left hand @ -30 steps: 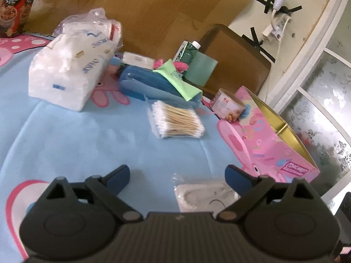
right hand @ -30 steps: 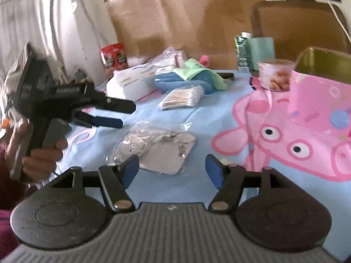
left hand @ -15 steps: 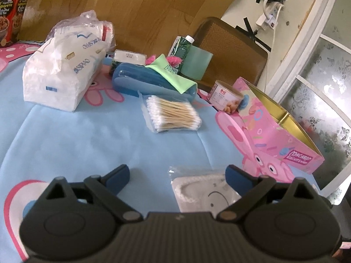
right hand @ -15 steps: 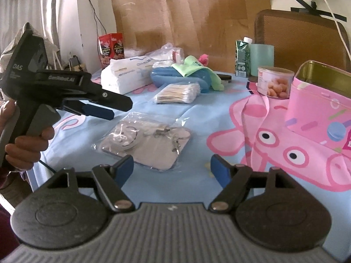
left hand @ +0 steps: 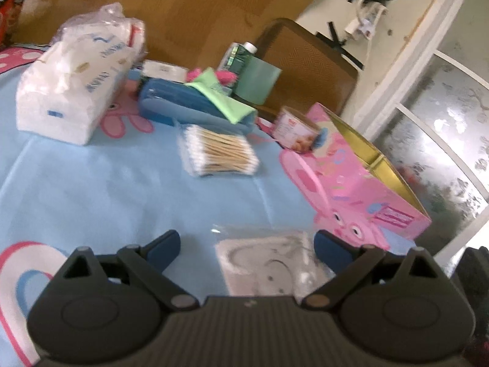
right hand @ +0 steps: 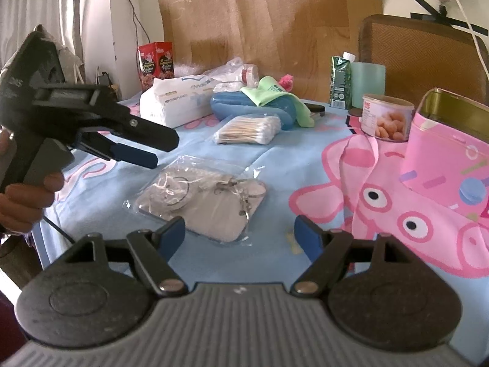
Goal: Organize soft objects
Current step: 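Move the right gripper to the smiley keychain pouch and grasp it, then carry the pouch into the pink tin and open the right gripper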
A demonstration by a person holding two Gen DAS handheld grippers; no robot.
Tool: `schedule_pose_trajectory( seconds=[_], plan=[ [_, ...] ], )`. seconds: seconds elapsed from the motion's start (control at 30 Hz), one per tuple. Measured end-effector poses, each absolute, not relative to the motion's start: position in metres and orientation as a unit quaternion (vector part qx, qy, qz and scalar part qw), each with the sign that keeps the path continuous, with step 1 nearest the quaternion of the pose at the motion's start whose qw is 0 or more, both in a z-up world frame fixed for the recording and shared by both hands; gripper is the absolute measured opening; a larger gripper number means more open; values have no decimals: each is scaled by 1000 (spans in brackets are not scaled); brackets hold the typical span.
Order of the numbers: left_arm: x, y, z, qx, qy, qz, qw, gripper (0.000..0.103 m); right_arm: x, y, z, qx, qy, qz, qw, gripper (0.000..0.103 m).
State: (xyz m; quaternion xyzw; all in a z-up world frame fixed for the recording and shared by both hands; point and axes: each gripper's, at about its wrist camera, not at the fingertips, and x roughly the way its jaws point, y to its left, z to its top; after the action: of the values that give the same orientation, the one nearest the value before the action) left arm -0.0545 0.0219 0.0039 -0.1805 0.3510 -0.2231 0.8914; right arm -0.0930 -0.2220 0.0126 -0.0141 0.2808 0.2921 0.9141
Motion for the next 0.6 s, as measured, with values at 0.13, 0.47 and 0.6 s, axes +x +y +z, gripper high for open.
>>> schedule_pose_trajectory(
  seconds=[0.13, 0.47, 0.6],
  plan=[
    [-52, 10, 2, -165, 358, -223, 892, 98, -87, -215, 13, -29, 283, 305, 909, 84],
    [-51, -21, 13, -120, 358, -225, 898, 93, -86, -208, 17, -32, 271, 314, 909, 66],
    [-41, -38, 36, -108, 339, -252, 900, 93, -79, -230, 25, 2, 258, 269, 928, 55]
  ],
)
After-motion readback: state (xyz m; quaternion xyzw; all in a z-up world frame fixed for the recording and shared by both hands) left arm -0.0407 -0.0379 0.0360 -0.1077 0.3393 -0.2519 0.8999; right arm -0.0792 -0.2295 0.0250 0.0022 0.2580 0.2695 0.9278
